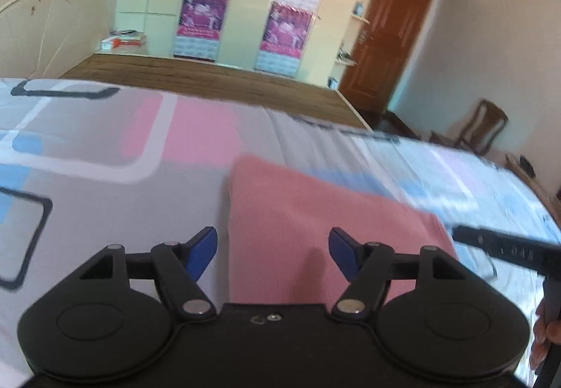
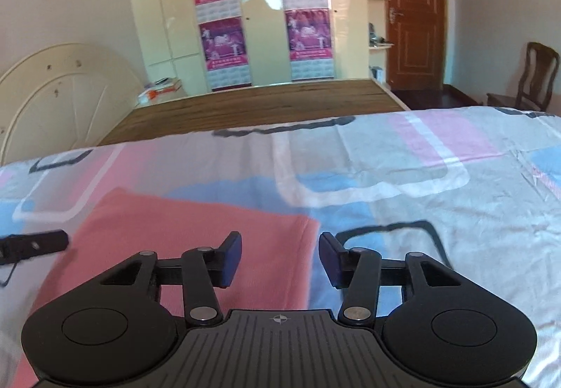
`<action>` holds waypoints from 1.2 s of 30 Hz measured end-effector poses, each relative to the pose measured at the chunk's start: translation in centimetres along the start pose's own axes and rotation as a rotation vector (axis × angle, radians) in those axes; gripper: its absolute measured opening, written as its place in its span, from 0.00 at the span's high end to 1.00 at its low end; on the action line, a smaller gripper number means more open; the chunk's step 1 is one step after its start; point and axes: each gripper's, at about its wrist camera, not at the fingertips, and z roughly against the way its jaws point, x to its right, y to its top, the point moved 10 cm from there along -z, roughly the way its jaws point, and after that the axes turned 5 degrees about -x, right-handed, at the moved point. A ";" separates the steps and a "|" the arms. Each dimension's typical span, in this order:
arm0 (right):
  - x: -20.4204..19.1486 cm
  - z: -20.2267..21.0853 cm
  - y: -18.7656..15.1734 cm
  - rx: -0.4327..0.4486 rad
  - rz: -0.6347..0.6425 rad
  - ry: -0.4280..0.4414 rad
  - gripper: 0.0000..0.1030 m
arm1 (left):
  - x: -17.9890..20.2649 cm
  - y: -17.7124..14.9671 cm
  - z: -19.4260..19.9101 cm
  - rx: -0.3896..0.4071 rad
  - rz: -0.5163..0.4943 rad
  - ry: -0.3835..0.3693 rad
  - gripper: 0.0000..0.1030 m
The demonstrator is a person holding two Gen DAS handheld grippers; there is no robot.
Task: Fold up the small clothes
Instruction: 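Open the right tool and press the folded sweatshirt with both tools, then position both open tools at the end of the folded pink sweatshirt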
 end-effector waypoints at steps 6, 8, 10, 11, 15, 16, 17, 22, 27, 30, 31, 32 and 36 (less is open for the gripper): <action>-2.7 -0.3 -4.0 -0.078 0.087 0.026 0.85 | 0.2 -2.5 -1.7 -0.072 -0.001 0.021 0.35; -2.0 -1.1 -5.0 -0.105 0.090 -0.007 0.85 | 0.2 -2.6 -2.0 -0.087 0.004 0.028 0.33; -0.9 -2.0 -5.7 -0.124 0.091 -0.047 0.86 | 0.2 -2.7 -2.3 -0.103 0.000 0.038 0.31; -0.4 -2.2 -5.7 -0.120 0.081 -0.051 0.86 | 0.2 -2.7 -2.3 -0.102 0.000 0.044 0.31; -0.2 -1.5 -5.1 -0.131 0.037 -0.031 0.85 | 0.0 -2.5 -2.0 -0.105 0.000 0.062 0.30; -0.6 -0.9 -5.0 -0.122 0.040 -0.019 0.85 | 0.2 -2.5 -1.8 -0.106 0.000 0.065 0.30; -0.9 -0.3 -4.9 -0.116 0.047 -0.005 0.85 | 0.2 -2.4 -1.7 -0.108 -0.003 0.071 0.30; -2.8 2.6 -5.1 -0.088 0.075 0.049 0.85 | 0.8 -2.3 -0.4 -0.110 -0.036 0.096 0.33; -4.3 4.6 -6.3 -0.095 0.093 0.080 0.85 | 1.8 -2.9 1.4 -0.118 -0.069 0.098 0.34; -4.6 5.1 -7.6 -0.113 0.105 0.078 0.85 | 2.1 -4.0 2.4 -0.128 -0.078 0.099 0.34; -4.4 5.2 -8.1 -0.121 0.106 0.071 0.85 | 2.1 -4.5 2.6 -0.133 -0.077 0.096 0.34; -4.2 5.1 -8.6 -0.130 0.107 0.065 0.85 | 2.2 -5.1 2.7 -0.145 -0.079 0.094 0.34; -2.4 3.9 -11.1 -0.195 0.123 -0.002 0.85 | 1.8 -7.4 1.9 -0.208 -0.076 0.093 0.32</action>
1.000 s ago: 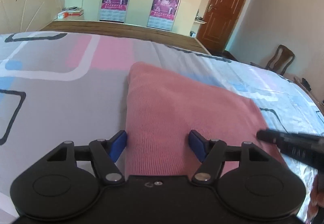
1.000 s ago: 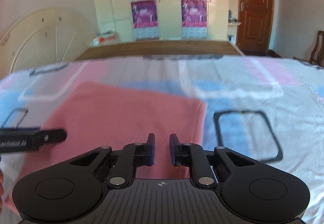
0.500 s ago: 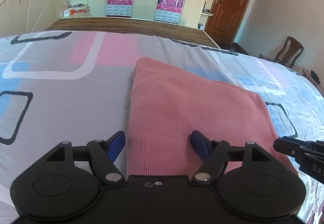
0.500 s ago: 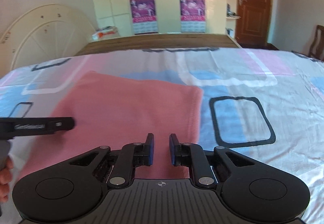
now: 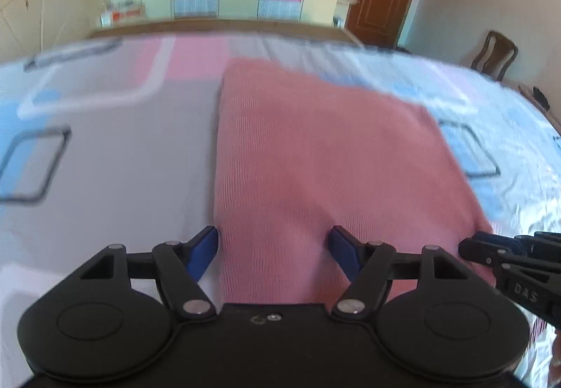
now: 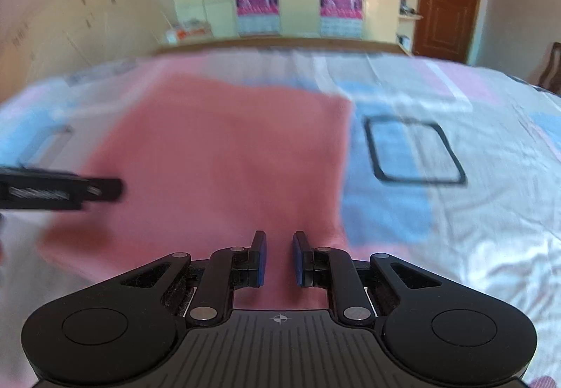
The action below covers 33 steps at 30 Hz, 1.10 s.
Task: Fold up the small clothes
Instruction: 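Position both open tools at the end of the folded pink sweatshirt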
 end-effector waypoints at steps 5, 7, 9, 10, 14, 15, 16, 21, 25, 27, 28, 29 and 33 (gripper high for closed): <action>0.3 1.0 -0.5 0.015 -0.016 0.007 0.85 | -0.6 -1.2 0.3 -0.010 0.032 -0.017 0.32; 0.1 1.6 -0.8 0.023 -0.009 0.013 0.85 | -0.6 -1.5 0.7 -0.005 0.022 -0.020 0.33; 0.1 1.3 -1.8 0.002 0.020 -0.012 0.85 | -0.9 -2.1 0.4 -0.026 0.027 -0.029 0.32; 0.5 0.9 -2.3 -0.012 0.023 -0.026 0.85 | -1.0 -2.2 0.1 -0.033 0.030 -0.031 0.31; 1.0 1.1 -2.4 -0.008 -0.012 -0.016 0.85 | -0.8 -2.6 0.1 -0.040 0.043 -0.039 0.32; 1.0 1.6 -2.3 0.004 -0.012 -0.020 0.85 | -0.7 -2.6 0.2 -0.044 0.046 -0.049 0.32; 1.0 1.8 -2.3 0.013 -0.005 -0.037 0.85 | -0.7 -2.7 0.3 -0.042 0.041 -0.048 0.31; 2.3 1.4 -3.0 -0.020 -0.043 -0.040 0.85 | -0.6 -2.8 0.0 -0.048 0.025 -0.033 0.29; 1.8 2.6 -2.2 0.007 -0.047 -0.018 0.85 | -0.4 -2.6 0.4 -0.051 0.022 -0.025 0.29; 1.2 3.4 -1.6 0.026 -0.040 -0.002 0.85 | -0.4 -2.3 0.7 -0.045 0.021 -0.023 0.28; 0.9 3.5 -1.3 0.027 -0.033 0.004 0.85 | -0.3 -2.2 0.9 -0.041 0.018 -0.023 0.28; 0.5 3.5 -1.2 0.027 -0.026 0.010 0.85 | -0.3 -2.0 1.2 -0.034 0.012 -0.022 0.28; 0.4 3.1 -0.7 0.019 -0.040 0.026 0.80 | 0.0 -1.2 2.4 -0.006 -0.008 -0.029 0.22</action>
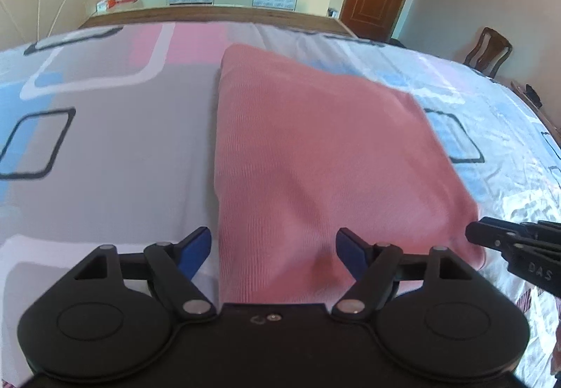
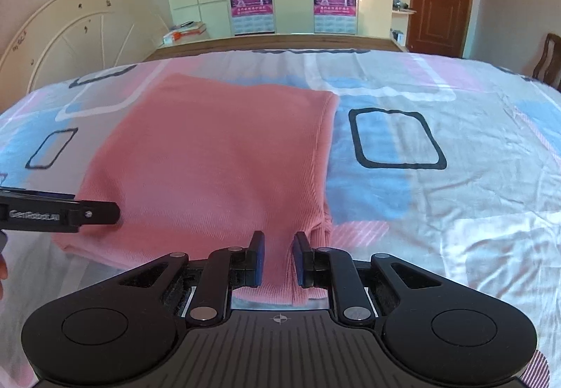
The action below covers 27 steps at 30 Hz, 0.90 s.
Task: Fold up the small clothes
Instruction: 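Position both open tools at the end of the folded pink sweatshirt, then close the right tool on the sweatshirt end and lift it up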
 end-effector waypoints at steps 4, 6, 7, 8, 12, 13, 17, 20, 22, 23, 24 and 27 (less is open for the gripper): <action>0.9 0.2 1.3 0.025 -0.049 0.007 0.50 | -0.1 1.3 0.3 0.016 -0.014 0.003 0.19; 1.1 0.1 2.0 0.030 -0.051 0.011 0.50 | -0.5 2.0 0.0 0.012 0.004 0.000 0.18; 1.1 0.0 2.4 0.031 -0.056 0.016 0.50 | -0.8 2.3 -0.2 0.009 0.015 -0.001 0.18; 1.3 -0.2 2.9 0.031 -0.065 0.023 0.50 | -1.0 2.7 -0.4 0.007 0.024 -0.002 0.18; 1.8 -1.1 4.2 0.025 -0.089 0.048 0.42 | -1.8 4.0 -1.5 0.002 0.042 -0.004 0.18; 1.9 -1.4 4.5 0.022 -0.095 0.055 0.40 | -1.9 4.3 -1.8 0.001 0.045 -0.008 0.18; 2.5 -3.2 5.4 -0.007 -0.134 0.090 0.35 | -2.3 5.4 -3.5 -0.014 0.053 -0.029 0.14; 3.1 -4.7 5.8 -0.033 -0.170 0.115 0.34 | -2.1 5.8 -4.7 -0.028 0.052 -0.054 0.11; 3.8 -5.7 6.0 -0.047 -0.196 0.125 0.34 | -2.1 5.9 -5.3 -0.036 0.054 -0.075 0.10; 4.1 -6.3 6.0 -0.059 -0.212 0.137 0.34 | -2.0 6.0 -5.7 -0.042 0.056 -0.091 0.10; 4.3 -6.7 5.9 -0.070 -0.226 0.160 0.34 | -2.0 6.1 -5.9 -0.046 0.061 -0.105 0.10; 4.5 -7.8 6.0 -0.083 -0.261 0.214 0.34 | -1.8 6.0 -6.9 -0.065 0.090 -0.157 0.15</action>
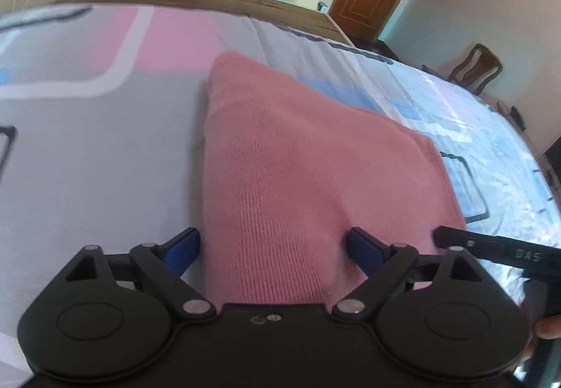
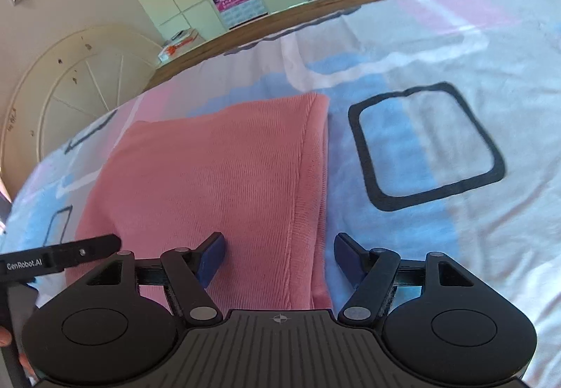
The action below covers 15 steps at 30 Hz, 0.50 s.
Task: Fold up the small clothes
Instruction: 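Close the right tool on the sweatshirt end and lift it up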
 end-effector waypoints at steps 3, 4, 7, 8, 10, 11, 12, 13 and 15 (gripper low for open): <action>-0.3 -0.6 0.2 0.003 -0.003 0.038 0.34 | 0.2 -0.1 -0.6 -0.011 0.024 -0.040 0.17; -0.5 -0.7 0.3 0.003 0.003 0.039 0.34 | 0.4 0.0 -0.8 -0.011 0.019 -0.039 0.19; -1.2 -1.1 0.5 -0.005 0.024 0.047 0.34 | 0.9 0.2 -1.0 -0.019 0.011 -0.040 0.20; -1.3 -1.1 0.6 -0.008 0.019 0.058 0.36 | 0.9 0.3 -1.0 -0.020 0.014 -0.043 0.22; -1.3 -1.0 0.6 -0.021 0.005 0.089 0.53 | 0.9 0.4 -0.9 -0.020 0.025 -0.056 0.27; -1.3 -0.9 0.5 -0.027 -0.003 0.105 0.61 | 1.0 0.4 -0.8 -0.015 0.027 -0.058 0.29; -1.3 -1.0 0.4 -0.030 -0.002 0.109 0.62 | 1.0 0.4 -0.7 -0.012 0.025 -0.061 0.31; -1.3 -1.1 0.4 -0.030 0.003 0.106 0.62 | 1.1 0.4 -0.7 -0.010 0.020 -0.062 0.32; -0.9 -1.3 0.4 -0.022 -0.008 0.114 0.62 | 1.2 0.4 -0.9 -0.011 0.009 -0.054 0.33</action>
